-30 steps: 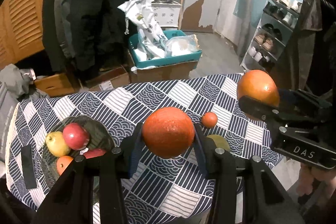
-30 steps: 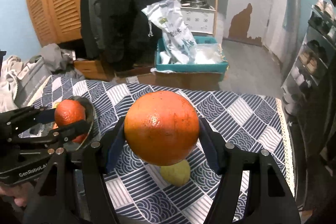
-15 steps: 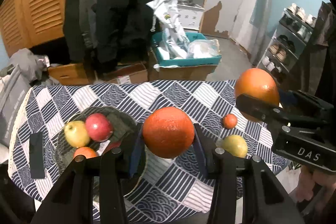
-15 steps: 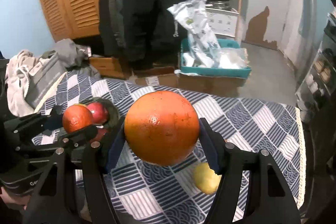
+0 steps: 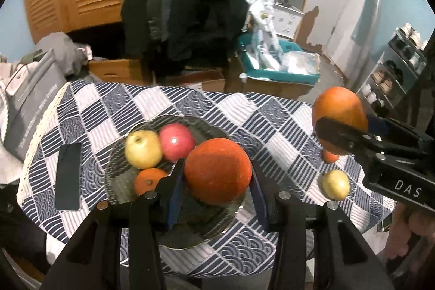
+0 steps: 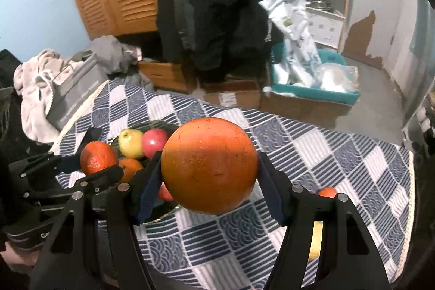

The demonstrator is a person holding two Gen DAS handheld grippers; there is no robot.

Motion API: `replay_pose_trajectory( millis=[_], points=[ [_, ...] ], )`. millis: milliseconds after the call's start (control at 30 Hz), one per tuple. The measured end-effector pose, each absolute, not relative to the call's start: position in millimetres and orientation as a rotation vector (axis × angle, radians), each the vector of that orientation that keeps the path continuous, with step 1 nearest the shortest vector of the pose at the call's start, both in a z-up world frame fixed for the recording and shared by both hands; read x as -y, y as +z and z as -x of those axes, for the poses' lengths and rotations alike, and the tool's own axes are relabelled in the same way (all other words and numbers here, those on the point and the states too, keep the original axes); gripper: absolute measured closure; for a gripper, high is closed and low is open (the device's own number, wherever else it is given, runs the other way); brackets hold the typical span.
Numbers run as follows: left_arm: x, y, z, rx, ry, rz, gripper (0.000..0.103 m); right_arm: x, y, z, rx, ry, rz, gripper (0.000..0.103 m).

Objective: Organize fruits
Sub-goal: 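Lift and carry both oranges in the two tools toward the glass bowl, then lower both oranges into the glass bowl and open both tools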

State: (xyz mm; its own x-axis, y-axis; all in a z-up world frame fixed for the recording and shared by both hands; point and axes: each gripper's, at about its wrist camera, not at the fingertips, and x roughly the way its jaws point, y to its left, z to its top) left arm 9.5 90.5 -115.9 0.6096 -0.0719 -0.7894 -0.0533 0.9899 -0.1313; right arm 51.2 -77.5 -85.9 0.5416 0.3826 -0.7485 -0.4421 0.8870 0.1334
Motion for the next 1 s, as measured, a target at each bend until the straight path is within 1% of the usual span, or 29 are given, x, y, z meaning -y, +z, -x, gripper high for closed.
replay_pose_trajectory(
  millis=[500,667,1000],
  points=[
    [-148.8,-165.3,-3.3,-1.02,0.109,0.181,0.057,6.9,-138.6,-56.8,-1.004,0.597,0.101,0.036],
    [-159.8,-181.6,-3.7,-1.067,0.129,0.197,0.057,-6.5,-155.8,-53.9,-1.061,0.621,0.12,0.036],
    [-168.1,-197.2,-4.3,-1.124,0.153,0.201,0.057,-21.8,-180.1,-49.0,-1.153,0.656,0.103,0.036]
  ],
)
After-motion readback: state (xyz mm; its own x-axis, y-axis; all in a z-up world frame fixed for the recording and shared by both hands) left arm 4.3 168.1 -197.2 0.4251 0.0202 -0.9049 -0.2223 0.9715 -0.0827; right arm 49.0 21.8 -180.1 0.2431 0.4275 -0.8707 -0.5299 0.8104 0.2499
